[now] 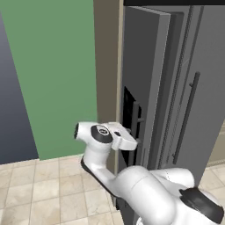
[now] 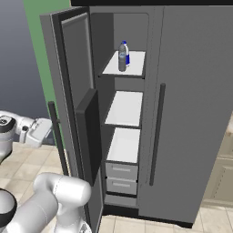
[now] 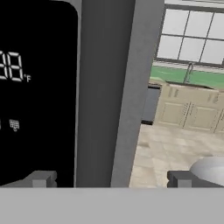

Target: Take the bottled waters from the counter and place them in the freezer to freeze. Close the freezer door after placing the bottles.

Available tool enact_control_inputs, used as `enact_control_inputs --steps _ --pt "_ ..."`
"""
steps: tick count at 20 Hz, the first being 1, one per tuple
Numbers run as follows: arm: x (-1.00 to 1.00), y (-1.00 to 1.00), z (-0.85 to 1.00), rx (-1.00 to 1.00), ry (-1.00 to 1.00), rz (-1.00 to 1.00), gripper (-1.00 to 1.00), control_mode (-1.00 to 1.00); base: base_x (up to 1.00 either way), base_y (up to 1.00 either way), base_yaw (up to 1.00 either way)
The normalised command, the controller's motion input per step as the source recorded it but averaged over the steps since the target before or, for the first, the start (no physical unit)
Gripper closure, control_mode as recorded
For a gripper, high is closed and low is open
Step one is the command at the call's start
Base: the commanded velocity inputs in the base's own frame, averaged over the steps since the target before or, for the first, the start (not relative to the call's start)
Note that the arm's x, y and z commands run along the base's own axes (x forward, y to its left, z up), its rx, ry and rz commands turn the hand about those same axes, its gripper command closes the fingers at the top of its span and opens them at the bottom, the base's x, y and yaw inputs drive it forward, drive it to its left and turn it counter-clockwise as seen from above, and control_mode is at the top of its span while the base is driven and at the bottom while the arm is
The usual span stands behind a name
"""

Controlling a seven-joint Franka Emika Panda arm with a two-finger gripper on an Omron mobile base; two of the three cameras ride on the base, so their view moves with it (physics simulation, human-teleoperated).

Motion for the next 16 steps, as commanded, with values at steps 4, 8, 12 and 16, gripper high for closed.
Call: enact_control_inputs --steps 4,8,12,16 --pt "0.00 -0.24 0.00 -0.19 0.07 -0.11 -1.00 -1.00 0.00 0.00 0.00" --pt "0.14 -0.11 0.00 -0.19 0.10 -0.10 -1.00 -1.00 0.00 0.00 0.00" --pt "0.26 -0.04 0.00 -0.20 0.11 -0.08 -1.00 -1.00 0.00 0.00 0.00" --pt "0.26 -0.15 0.00 -0.19 0.12 -0.06 -1.00 -1.00 0.00 0.00 0.00"
